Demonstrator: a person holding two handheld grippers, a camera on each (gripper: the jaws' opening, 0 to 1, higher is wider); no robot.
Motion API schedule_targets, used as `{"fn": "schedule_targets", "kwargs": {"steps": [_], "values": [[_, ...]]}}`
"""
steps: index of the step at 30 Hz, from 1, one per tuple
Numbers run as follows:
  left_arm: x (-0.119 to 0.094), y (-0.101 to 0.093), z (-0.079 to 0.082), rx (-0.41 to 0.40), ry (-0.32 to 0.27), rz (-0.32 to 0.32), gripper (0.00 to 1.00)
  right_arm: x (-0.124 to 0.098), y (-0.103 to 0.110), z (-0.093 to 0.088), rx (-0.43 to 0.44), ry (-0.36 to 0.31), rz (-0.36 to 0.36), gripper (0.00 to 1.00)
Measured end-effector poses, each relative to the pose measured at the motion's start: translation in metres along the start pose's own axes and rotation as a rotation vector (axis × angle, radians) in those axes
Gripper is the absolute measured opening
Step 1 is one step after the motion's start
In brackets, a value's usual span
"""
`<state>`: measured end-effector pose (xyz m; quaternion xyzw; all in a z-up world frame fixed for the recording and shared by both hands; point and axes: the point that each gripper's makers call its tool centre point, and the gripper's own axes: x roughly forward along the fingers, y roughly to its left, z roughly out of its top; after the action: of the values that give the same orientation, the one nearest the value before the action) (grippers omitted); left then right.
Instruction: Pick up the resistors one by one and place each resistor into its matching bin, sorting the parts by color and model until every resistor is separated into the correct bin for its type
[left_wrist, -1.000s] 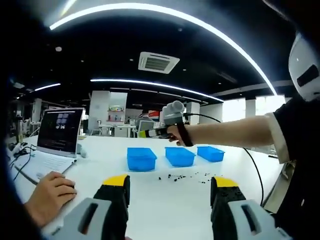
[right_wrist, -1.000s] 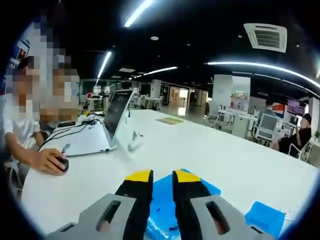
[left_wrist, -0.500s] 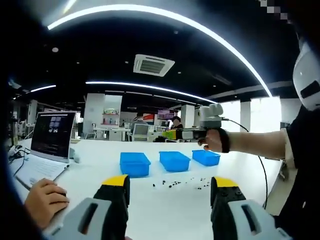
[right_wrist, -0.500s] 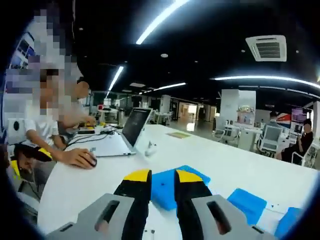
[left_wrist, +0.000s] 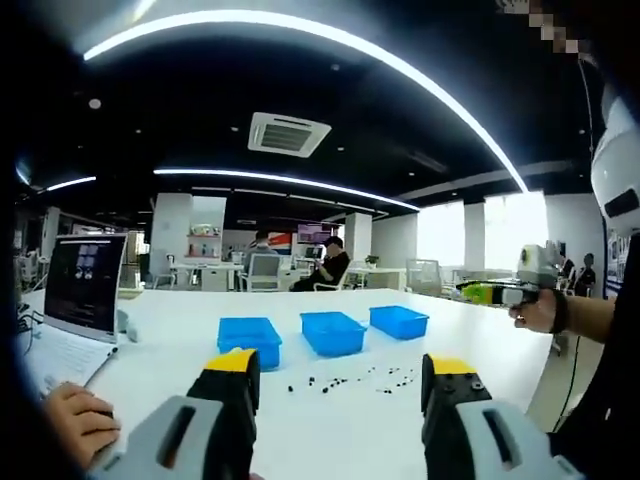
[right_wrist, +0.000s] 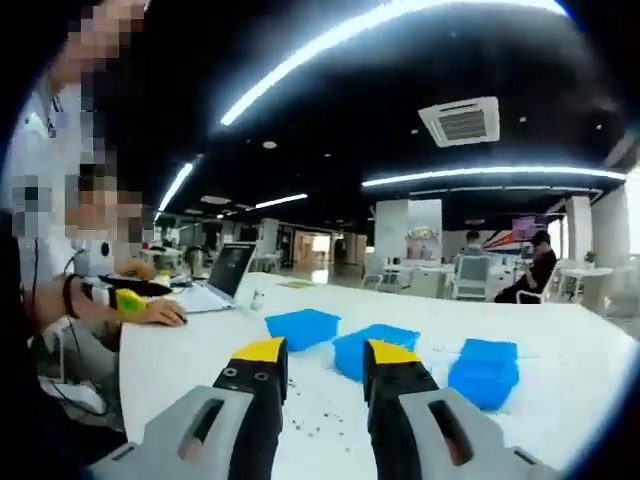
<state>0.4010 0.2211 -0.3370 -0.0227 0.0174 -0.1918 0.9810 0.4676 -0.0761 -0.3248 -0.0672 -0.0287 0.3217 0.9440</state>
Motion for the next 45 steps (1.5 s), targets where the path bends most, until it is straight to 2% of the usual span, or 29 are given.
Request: {"fn": "schedule_targets", "kwargs": {"steps": [2,3,6,9,12,18,22,28,31,35,39,44,45], "values": [[0.002,-0.002,-0.001,0.001,0.003,-0.007,0.66,-0.02,-0.003,-0.011,0.003,0.022,-0.027,0.37],[0.002,-0.002,-0.001,0.001,0.004,-0.008,0.66,-0.023,-0.004,-0.012,0.005,0.023,-0.03,0.38],[0.003,-0.006,-0.009,-0.008,0.026,-0.031,0.67,-0.051,-0.003,-0.019,0.021,0.047,-0.066,0.41],[0.003,-0.01,-0.015,-0.024,0.047,-0.05,0.67,-0.062,0.0,-0.018,0.019,0.054,-0.073,0.41],[0.003,-0.012,-0.019,-0.009,0.065,-0.057,0.67,-0.063,0.004,-0.018,0.028,0.058,-0.064,0.42],[0.002,-0.013,-0.018,-0.01,0.058,-0.053,0.67,-0.058,0.004,-0.023,0.04,0.082,-0.023,0.42],[0.0,-0.014,-0.016,-0.001,0.052,-0.052,0.67,-0.045,0.004,-0.019,0.055,0.088,0.03,0.41],[-0.006,-0.01,-0.022,-0.007,0.06,-0.042,0.67,-0.011,0.01,-0.012,-0.006,0.145,0.203,0.4],[-0.008,-0.009,-0.022,-0.012,0.059,-0.039,0.67,0.01,0.016,-0.011,-0.122,0.182,0.304,0.39],[-0.011,-0.007,-0.023,-0.016,0.061,-0.034,0.67,0.036,0.028,-0.014,-0.155,0.26,0.425,0.39],[-0.015,-0.004,-0.023,-0.004,0.058,-0.015,0.67,0.067,0.051,-0.008,-0.248,0.294,0.573,0.36],[-0.018,-0.005,-0.024,-0.002,0.059,-0.008,0.67,0.1,0.082,-0.022,-0.351,0.403,0.758,0.36],[-0.019,-0.005,-0.023,-0.002,0.057,-0.005,0.67,0.105,0.09,-0.026,-0.394,0.42,0.804,0.36]]}}
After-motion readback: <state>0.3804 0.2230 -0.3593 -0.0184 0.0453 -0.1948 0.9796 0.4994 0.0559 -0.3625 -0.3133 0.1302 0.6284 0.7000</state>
